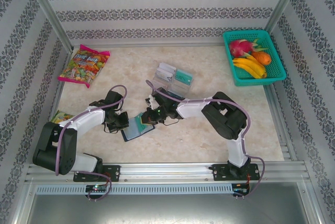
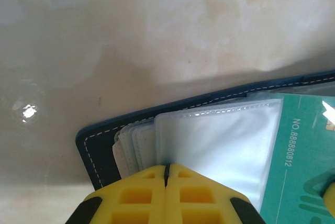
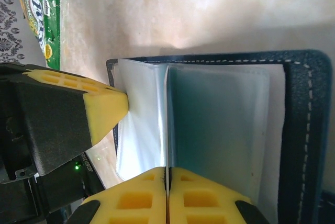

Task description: Put the credit cards into the card holder

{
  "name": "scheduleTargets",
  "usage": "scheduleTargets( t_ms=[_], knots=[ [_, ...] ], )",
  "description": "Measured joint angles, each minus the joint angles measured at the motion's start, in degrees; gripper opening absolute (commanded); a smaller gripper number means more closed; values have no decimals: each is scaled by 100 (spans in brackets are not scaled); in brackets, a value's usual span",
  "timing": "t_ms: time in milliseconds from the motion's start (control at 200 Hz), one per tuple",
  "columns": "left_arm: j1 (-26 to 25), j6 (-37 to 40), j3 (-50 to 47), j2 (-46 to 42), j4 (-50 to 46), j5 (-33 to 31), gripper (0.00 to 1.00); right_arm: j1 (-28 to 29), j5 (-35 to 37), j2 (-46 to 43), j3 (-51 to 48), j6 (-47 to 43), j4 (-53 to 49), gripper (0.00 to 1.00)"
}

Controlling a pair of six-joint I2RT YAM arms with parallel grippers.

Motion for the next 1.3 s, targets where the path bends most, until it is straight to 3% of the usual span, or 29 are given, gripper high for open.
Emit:
scheduleTargets(
  t_ms=[430, 1299],
  knots=[
    [0, 0, 4, 11, -4, 0, 0, 0, 63, -468, -4, -22, -101, 6],
    [0, 2, 11, 15, -7, 0, 0, 111, 149, -109, -20, -20, -61, 6]
  ],
)
